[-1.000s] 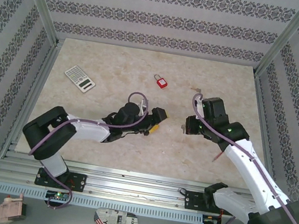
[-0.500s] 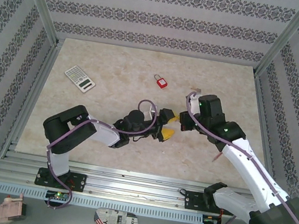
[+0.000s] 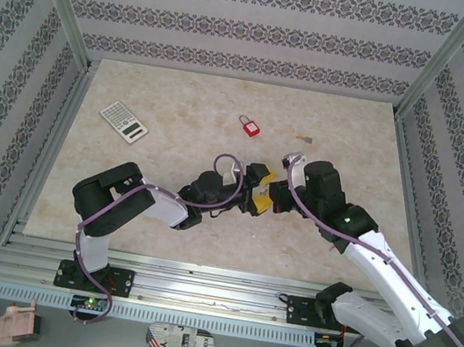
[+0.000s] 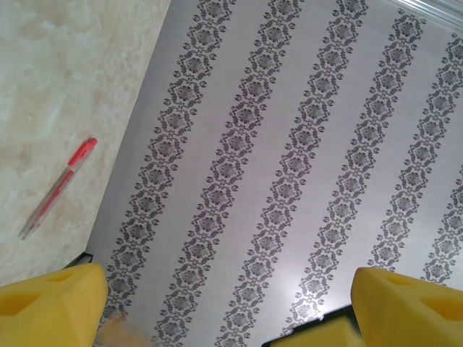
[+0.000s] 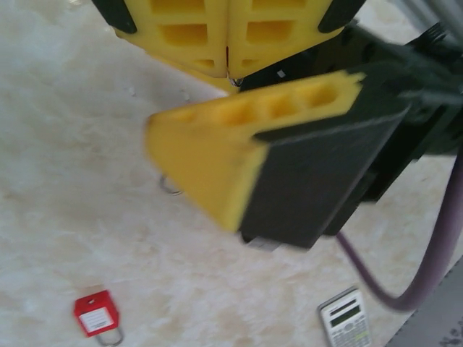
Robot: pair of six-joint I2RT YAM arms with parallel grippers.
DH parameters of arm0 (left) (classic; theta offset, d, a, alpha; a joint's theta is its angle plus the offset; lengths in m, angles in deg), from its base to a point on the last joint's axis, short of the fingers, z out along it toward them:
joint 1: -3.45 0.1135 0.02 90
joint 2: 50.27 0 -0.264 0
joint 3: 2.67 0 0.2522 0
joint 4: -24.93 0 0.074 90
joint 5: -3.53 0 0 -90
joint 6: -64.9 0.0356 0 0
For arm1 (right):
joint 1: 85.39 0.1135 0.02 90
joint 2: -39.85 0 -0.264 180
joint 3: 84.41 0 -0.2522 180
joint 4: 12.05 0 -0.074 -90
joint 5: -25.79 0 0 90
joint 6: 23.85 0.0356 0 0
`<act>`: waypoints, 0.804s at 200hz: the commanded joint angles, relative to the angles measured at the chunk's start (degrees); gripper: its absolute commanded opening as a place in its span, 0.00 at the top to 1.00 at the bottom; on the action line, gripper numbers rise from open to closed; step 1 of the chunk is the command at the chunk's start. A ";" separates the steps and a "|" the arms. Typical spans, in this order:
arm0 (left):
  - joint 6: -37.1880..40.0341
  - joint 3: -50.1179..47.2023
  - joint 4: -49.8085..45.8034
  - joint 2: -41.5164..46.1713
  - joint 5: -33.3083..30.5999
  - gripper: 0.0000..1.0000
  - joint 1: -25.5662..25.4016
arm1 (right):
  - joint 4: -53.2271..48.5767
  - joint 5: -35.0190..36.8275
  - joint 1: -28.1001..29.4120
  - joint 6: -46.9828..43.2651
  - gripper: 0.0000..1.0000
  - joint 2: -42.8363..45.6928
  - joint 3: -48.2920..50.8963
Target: Unlock with the key
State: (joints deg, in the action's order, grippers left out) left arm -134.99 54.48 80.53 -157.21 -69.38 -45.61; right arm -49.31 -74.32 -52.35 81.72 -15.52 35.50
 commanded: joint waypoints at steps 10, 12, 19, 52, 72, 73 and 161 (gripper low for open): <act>-0.94 1.18 2.96 -0.61 -1.73 0.15 0.14 | 2.87 -2.34 0.95 3.22 1.00 2.72 2.63; -0.88 1.04 2.95 -0.55 -1.75 0.15 0.24 | 2.92 -2.32 0.97 3.34 1.00 2.84 2.71; -0.72 0.66 2.92 -0.27 -1.95 0.16 0.62 | 2.78 -2.24 1.06 3.62 1.00 3.53 3.03; 0.45 0.25 1.44 0.81 -1.76 0.21 0.89 | 1.38 -1.69 1.09 3.43 1.00 5.32 4.48; 0.98 0.46 0.96 0.96 -1.75 0.28 0.89 | 0.82 -1.38 1.02 3.32 1.00 5.10 5.08; 0.98 0.42 0.91 0.99 -1.72 0.29 0.94 | 0.83 -1.30 1.04 3.32 1.00 5.10 5.14; 3.02 -0.74 -1.06 1.29 -1.11 0.61 1.70 | 1.29 -0.67 -0.14 3.21 1.00 3.78 5.98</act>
State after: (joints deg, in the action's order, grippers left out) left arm -133.67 54.70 80.01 -157.40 -70.39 -44.89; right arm -48.66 -75.61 -51.89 84.44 -11.85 41.09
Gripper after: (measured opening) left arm 0.429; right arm 0.065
